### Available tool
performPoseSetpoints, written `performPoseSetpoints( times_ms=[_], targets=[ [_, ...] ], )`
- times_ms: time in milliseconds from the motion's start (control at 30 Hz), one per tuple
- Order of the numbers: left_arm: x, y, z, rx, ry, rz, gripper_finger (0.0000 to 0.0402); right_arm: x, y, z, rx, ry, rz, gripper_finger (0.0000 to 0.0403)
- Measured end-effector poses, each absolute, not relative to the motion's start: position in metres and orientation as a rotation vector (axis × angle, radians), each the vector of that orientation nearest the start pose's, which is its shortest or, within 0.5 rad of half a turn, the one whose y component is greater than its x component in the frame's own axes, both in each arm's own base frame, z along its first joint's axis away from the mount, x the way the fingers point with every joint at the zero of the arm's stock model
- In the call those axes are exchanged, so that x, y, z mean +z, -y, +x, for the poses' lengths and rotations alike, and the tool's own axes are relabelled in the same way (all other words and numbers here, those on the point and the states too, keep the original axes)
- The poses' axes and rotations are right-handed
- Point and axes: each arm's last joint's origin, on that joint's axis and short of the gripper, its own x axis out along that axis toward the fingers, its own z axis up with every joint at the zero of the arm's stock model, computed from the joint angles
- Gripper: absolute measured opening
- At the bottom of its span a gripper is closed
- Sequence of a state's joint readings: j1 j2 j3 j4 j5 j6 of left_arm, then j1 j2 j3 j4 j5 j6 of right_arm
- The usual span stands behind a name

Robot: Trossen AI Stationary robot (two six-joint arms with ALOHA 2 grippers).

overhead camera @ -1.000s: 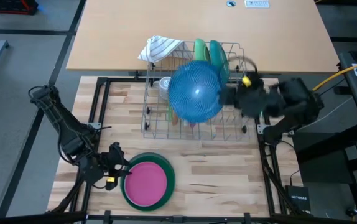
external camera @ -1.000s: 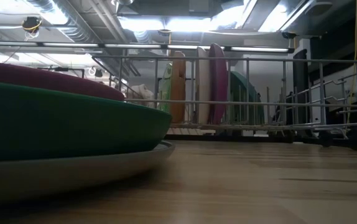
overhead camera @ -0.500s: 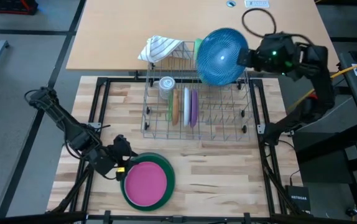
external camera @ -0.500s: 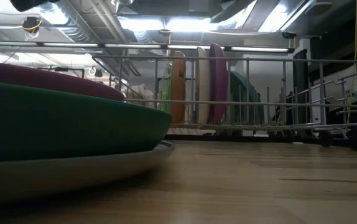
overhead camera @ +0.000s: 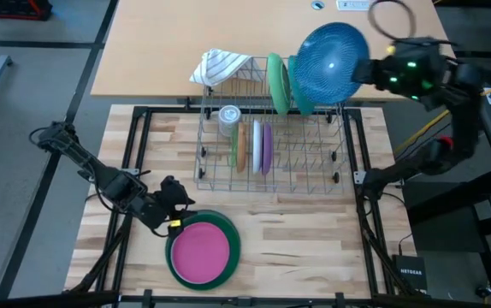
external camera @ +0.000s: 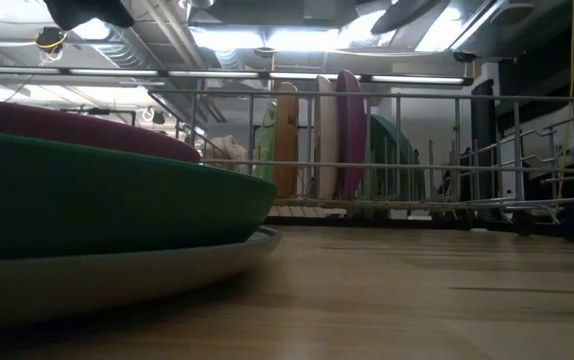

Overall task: Sort dishes
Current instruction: Put the blue patterned plate in the dishwasher rack

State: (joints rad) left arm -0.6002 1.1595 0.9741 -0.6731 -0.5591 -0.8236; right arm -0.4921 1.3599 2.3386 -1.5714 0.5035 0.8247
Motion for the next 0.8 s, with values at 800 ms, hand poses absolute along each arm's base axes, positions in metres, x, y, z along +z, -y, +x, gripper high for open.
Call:
performPoseSetpoints(
  times_ms=[800],
  targets=[
    [0.29, 0.111, 0.198, 0.292, -0.655, -0.389, 0.0156, 0.4, 0.031, 0.032, -1.281, -0.408, 0.983, 0.0016]
  ],
)
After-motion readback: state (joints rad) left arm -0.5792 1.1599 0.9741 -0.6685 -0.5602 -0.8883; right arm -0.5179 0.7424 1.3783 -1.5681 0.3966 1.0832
